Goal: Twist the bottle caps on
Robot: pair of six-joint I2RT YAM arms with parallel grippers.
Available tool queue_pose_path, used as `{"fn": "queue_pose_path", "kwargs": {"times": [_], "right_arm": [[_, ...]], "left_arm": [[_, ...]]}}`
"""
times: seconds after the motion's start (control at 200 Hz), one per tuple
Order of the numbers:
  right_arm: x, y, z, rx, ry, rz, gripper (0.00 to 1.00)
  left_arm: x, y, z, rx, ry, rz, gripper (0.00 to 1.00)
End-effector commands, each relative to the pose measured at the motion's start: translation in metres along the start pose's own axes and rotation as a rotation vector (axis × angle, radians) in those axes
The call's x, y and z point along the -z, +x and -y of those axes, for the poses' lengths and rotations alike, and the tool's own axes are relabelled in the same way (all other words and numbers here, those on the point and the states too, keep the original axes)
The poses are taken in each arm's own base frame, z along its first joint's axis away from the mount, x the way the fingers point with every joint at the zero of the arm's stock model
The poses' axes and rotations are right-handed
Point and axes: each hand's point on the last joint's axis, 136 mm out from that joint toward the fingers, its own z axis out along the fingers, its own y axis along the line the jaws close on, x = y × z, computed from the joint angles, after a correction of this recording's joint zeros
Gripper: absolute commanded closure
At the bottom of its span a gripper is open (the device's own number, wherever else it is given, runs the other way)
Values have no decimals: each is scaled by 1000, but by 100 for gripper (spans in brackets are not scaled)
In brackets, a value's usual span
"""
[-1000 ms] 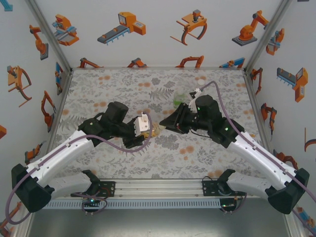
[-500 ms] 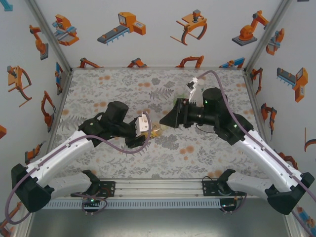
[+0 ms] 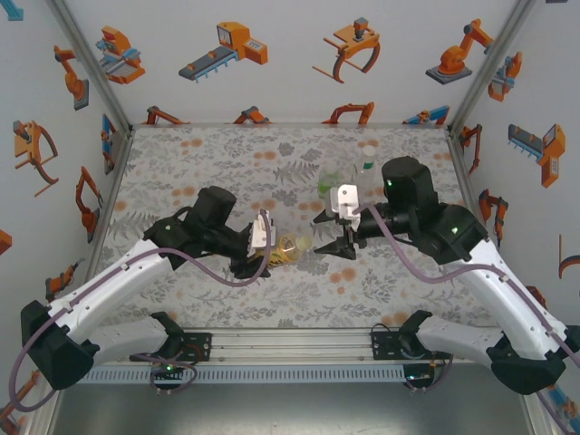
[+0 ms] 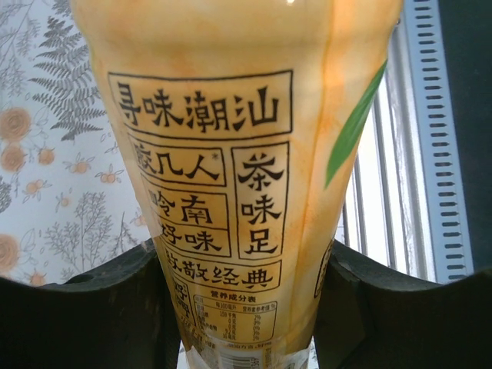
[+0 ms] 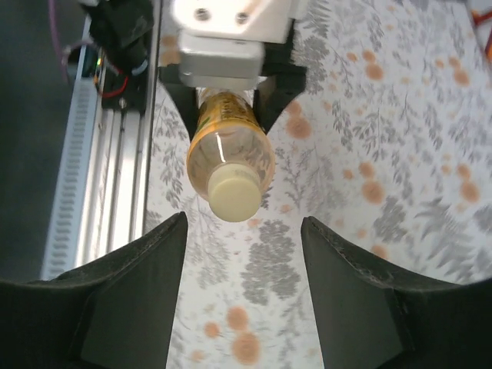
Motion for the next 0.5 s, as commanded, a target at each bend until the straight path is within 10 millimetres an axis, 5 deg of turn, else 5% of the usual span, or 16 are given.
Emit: {"fn": "queue_pose_path", "kwargs": {"times": [0.0,0.496], "right_arm": [[1,-6,-19,177,-121,40,43],[-13,-8,-25,203,-192,96,45]], "left_arm": [[7,-18,15,-39,80,62,100],[5,-19,18,-20,110,62,100]]}}
